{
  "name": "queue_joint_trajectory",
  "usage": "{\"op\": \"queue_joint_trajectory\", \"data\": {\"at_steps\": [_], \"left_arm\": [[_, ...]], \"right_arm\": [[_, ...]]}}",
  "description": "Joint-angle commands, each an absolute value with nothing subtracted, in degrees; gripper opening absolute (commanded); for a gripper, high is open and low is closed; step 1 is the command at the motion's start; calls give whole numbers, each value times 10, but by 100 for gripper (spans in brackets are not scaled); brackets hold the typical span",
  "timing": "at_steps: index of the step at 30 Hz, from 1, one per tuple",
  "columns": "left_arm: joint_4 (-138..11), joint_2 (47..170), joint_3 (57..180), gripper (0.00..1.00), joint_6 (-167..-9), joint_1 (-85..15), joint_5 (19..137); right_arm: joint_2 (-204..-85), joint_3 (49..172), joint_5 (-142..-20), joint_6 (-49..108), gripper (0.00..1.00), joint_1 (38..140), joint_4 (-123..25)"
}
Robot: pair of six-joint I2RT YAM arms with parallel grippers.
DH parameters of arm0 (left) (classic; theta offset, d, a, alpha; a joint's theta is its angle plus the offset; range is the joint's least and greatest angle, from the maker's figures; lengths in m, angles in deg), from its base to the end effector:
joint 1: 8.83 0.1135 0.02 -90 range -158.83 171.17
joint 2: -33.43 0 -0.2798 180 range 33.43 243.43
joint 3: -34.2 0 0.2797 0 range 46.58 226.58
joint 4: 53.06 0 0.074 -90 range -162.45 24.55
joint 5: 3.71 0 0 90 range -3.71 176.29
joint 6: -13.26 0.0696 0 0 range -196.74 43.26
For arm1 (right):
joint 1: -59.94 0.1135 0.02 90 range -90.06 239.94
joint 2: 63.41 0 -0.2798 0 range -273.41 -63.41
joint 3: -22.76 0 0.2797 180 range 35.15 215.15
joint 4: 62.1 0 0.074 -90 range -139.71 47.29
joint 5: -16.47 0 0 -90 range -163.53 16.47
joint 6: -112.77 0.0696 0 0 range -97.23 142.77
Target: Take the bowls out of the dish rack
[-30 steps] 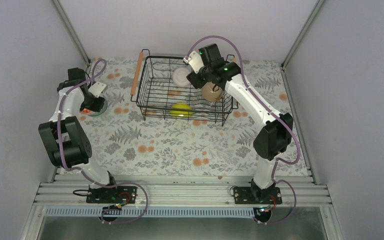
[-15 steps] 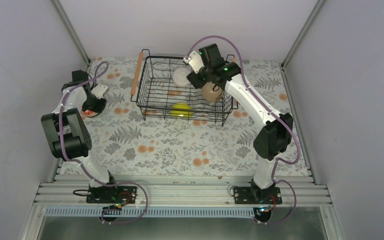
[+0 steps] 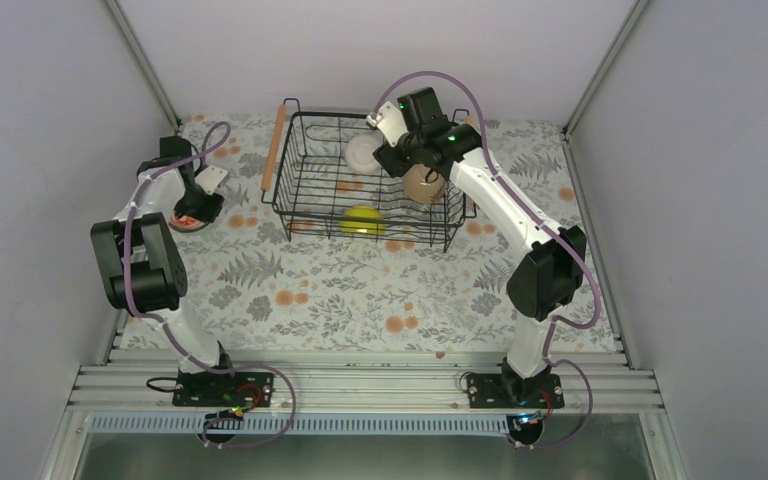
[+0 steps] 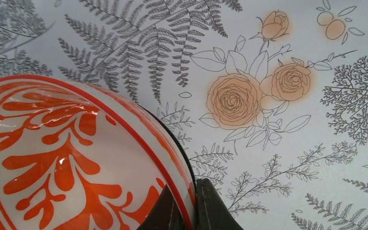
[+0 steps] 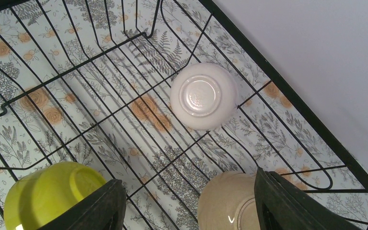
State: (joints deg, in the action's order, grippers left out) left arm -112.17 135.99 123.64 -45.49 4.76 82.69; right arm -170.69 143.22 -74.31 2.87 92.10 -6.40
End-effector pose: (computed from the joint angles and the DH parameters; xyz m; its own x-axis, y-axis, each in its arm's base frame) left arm 0.3869 0.0890 0.1865 -0.9033 0.3143 -0.2919 0.2956 0.9493 0.1072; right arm 0.4069 0.2570 0.3474 -0.3539 -0.6246 -0.6962 -0.7032 0.6685 -0.2422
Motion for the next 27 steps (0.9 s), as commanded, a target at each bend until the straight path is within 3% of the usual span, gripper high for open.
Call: {"op": "queue_joint_trajectory", "data": {"at_steps": [1, 22, 27], "left_arm": [[-1119, 1377, 1259, 2, -469, 40, 857], [-1119, 1385, 1261, 2, -505, 5, 923], [-1128, 1388, 1273, 24, -515, 5, 940]], "right_arm": [[-1708, 1431, -744, 26, 65, 919, -75], [-1703, 1417, -747, 24, 65, 919, -80], [-1702, 1415, -748, 24, 65, 919, -78]]}}
